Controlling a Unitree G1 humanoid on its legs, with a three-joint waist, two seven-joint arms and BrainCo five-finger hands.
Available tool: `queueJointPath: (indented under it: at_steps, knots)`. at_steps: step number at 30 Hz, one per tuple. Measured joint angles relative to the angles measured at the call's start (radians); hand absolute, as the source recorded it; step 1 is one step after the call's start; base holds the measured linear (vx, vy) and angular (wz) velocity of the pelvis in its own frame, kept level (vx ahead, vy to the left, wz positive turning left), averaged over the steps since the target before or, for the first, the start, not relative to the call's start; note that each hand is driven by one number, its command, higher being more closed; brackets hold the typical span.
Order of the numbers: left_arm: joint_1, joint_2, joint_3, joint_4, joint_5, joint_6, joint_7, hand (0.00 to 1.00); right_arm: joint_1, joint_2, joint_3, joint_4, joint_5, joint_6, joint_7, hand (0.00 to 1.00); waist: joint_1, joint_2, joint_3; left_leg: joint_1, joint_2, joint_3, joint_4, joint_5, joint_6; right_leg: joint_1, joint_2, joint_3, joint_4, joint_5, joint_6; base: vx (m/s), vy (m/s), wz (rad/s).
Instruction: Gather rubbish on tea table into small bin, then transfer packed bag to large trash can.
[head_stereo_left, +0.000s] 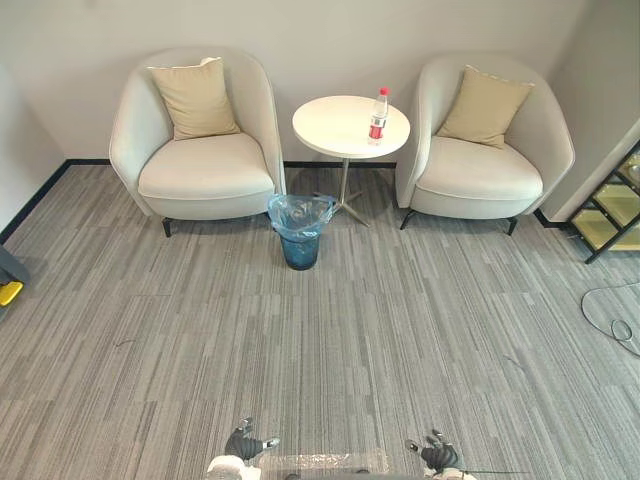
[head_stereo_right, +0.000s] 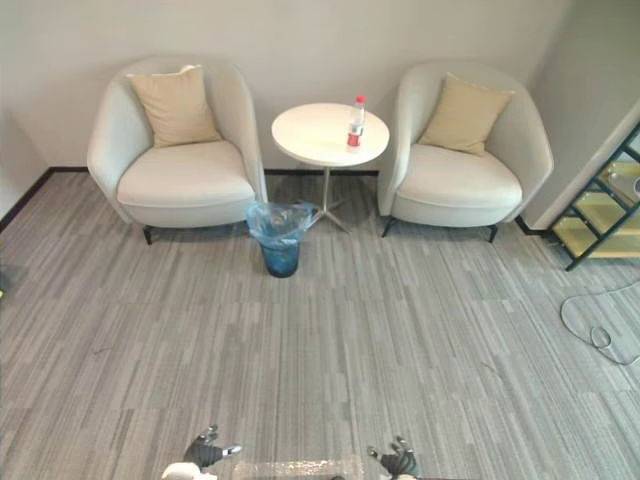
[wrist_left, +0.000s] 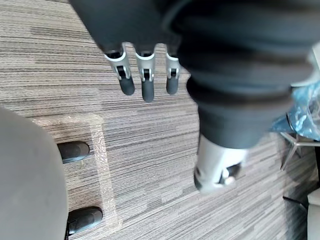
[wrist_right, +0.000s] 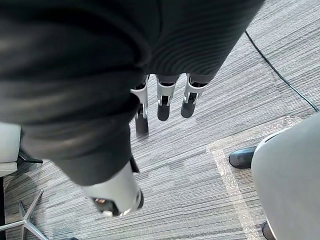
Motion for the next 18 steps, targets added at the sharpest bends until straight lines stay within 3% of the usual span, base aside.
queueJointPath:
  at_steps: [18]
  knots:
    - [-0.01,0.001,-0.021,0.004,0.018,0.003,0.002,0.0,-0.007,0.001,-0.001,0.012,0.002,0.01,0.001,0.0,0.005,-0.001,0.0,0.004,0.004,0.019,0.0,-0.009,-0.005,0.001,0.005,0.017,-0.011,0.003,-0.003,-0.01,-0.013,-0.03]
